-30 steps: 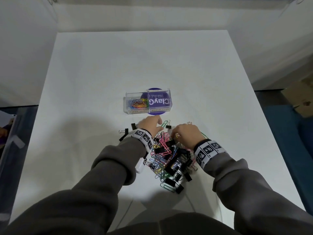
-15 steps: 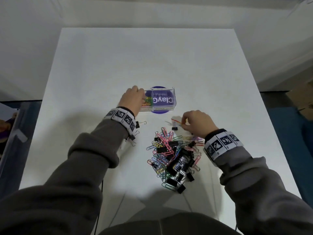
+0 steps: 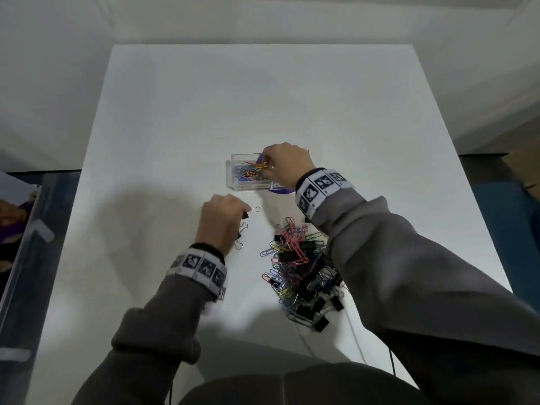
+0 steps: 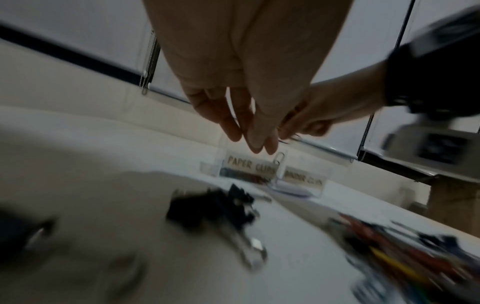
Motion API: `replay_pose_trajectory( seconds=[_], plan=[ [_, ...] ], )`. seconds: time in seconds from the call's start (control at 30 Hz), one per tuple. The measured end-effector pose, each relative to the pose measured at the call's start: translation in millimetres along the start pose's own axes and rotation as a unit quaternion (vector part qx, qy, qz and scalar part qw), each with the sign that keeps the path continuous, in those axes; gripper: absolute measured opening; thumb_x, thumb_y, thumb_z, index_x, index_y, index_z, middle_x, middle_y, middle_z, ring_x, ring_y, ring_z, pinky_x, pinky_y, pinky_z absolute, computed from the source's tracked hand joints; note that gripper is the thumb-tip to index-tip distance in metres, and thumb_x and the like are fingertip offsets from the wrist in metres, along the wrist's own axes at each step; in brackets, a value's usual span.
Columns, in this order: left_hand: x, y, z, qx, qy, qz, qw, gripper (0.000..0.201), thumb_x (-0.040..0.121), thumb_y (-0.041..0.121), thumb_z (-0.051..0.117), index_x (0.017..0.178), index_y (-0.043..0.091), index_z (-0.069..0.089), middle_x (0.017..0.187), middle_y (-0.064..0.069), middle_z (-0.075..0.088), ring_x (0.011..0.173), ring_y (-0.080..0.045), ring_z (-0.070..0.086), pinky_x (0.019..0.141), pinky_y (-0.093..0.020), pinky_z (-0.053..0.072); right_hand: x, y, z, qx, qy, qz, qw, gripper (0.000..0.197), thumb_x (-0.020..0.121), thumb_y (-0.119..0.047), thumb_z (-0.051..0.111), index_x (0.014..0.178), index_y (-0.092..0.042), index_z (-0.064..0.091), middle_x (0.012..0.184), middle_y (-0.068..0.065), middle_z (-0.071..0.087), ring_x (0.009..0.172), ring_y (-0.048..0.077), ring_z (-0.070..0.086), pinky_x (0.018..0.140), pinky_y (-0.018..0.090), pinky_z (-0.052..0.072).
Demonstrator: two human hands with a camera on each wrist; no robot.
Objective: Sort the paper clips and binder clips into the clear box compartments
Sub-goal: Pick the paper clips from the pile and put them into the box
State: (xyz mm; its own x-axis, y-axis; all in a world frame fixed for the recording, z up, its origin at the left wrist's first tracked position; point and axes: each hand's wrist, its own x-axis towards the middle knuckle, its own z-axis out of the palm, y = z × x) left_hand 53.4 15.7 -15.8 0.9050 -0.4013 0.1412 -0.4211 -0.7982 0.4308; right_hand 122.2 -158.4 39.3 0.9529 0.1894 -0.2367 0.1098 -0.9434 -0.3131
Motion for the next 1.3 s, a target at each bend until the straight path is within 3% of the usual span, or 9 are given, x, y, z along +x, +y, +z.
replay_pose_trajectory(
  seconds=[0.07, 0.17, 0.23, 0.43, 0.6, 0.8, 1.0, 1.17, 1.3],
  plan=[
    [-20.4, 12.1, 6.4, 0.006, -0.049, 0.003, 0.999, 0.021, 0.075, -0.004, 0.064, 0.077, 0.015, 0.072, 0.077, -0.005, 0.073, 0.068, -0.028, 0.063, 0.066, -0.032, 0.046, 11.6, -7.2, 6.0, -0.011, -0.011, -0.003, 1.000, 0.020, 0.084, -0.015, 0.052, 0.102, -0.014, 0.063, 0.108, 0.007, 0.065, 0.101, 0.029, 0.060, 0.074, 0.032, 0.042],
    [-45.3, 22.4, 18.4, -0.040, -0.125, -0.026, 0.991, 0.018, 0.087, 0.008, 0.055, 0.091, 0.018, 0.069, 0.095, 0.001, 0.069, 0.095, -0.022, 0.056, 0.085, -0.033, 0.034, 19.0, -14.0, 14.9, -0.023, -0.039, -0.007, 0.999, 0.022, 0.086, -0.018, 0.052, 0.106, -0.012, 0.061, 0.113, 0.012, 0.061, 0.105, 0.029, 0.058, 0.078, 0.036, 0.046],
    [-52.4, 23.3, 25.9, -0.055, -0.150, -0.028, 0.987, 0.018, 0.088, 0.012, 0.053, 0.095, 0.021, 0.067, 0.100, 0.004, 0.066, 0.101, -0.020, 0.050, 0.087, -0.031, 0.029, 17.3, -12.8, 17.8, -0.010, -0.049, -0.004, 0.999, 0.028, 0.088, -0.017, 0.050, 0.113, -0.014, 0.060, 0.117, 0.015, 0.055, 0.104, 0.032, 0.057, 0.085, 0.040, 0.049],
    [-44.4, 37.9, 31.4, -0.059, -0.144, 0.005, 0.988, 0.013, 0.086, 0.017, 0.056, 0.097, 0.019, 0.064, 0.101, 0.002, 0.061, 0.099, -0.021, 0.050, 0.091, -0.029, 0.028, -39.8, 12.9, 17.4, 0.108, 0.051, 0.004, 0.993, 0.025, 0.089, -0.008, 0.045, 0.103, -0.011, 0.065, 0.103, 0.011, 0.068, 0.096, 0.029, 0.061, 0.082, 0.039, 0.051],
    [-37.7, 45.7, 35.8, -0.045, -0.129, 0.001, 0.991, 0.030, 0.089, 0.011, 0.052, 0.118, 0.020, 0.055, 0.114, -0.001, 0.056, 0.105, -0.023, 0.050, 0.095, -0.032, 0.032, -119.0, 36.9, 49.1, 0.097, -0.017, 0.059, 0.993, 0.016, 0.086, -0.009, 0.053, 0.092, -0.013, 0.068, 0.099, 0.007, 0.069, 0.095, 0.025, 0.060, 0.083, 0.035, 0.049],
    [-21.1, 46.7, 39.5, -0.004, -0.212, 0.001, 0.977, 0.032, 0.090, 0.019, 0.053, 0.122, 0.022, 0.052, 0.120, 0.001, 0.052, 0.112, -0.020, 0.047, 0.098, -0.033, 0.033, -147.9, 44.0, 76.8, 0.063, -0.049, 0.060, 0.995, 0.031, 0.084, -0.015, 0.060, 0.114, -0.022, 0.061, 0.111, 0.004, 0.058, 0.109, 0.025, 0.048, 0.090, 0.038, 0.045],
    [-24.8, 32.5, 35.2, -0.077, -0.160, -0.028, 0.984, 0.014, 0.087, 0.003, 0.053, 0.099, 0.006, 0.060, 0.101, -0.011, 0.060, 0.096, -0.027, 0.057, 0.085, -0.037, 0.044, -151.5, 54.5, 81.4, 0.117, -0.023, 0.108, 0.987, 0.024, 0.084, -0.018, 0.063, 0.108, -0.013, 0.062, 0.110, 0.008, 0.058, 0.109, 0.026, 0.050, 0.092, 0.036, 0.044],
    [-32.3, 13.6, 20.0, -0.088, -0.078, -0.083, 0.990, 0.017, 0.082, 0.000, 0.056, 0.099, 0.004, 0.059, 0.093, -0.015, 0.062, 0.088, -0.032, 0.056, 0.080, -0.044, 0.045, -150.2, 57.2, 80.2, 0.128, -0.034, 0.114, 0.985, 0.022, 0.083, -0.019, 0.066, 0.102, -0.010, 0.061, 0.108, 0.009, 0.057, 0.106, 0.026, 0.052, 0.087, 0.033, 0.043],
    [-44.0, -5.0, 8.7, -0.040, -0.042, -0.078, 0.995, 0.015, 0.078, -0.004, 0.059, 0.091, 0.005, 0.062, 0.087, -0.015, 0.061, 0.078, -0.035, 0.054, 0.072, -0.043, 0.045, -155.0, 68.6, 69.8, 0.174, 0.043, 0.165, 0.970, 0.018, 0.080, -0.020, 0.067, 0.094, -0.010, 0.060, 0.104, 0.008, 0.057, 0.093, 0.022, 0.056, 0.083, 0.035, 0.049]
  ],
)
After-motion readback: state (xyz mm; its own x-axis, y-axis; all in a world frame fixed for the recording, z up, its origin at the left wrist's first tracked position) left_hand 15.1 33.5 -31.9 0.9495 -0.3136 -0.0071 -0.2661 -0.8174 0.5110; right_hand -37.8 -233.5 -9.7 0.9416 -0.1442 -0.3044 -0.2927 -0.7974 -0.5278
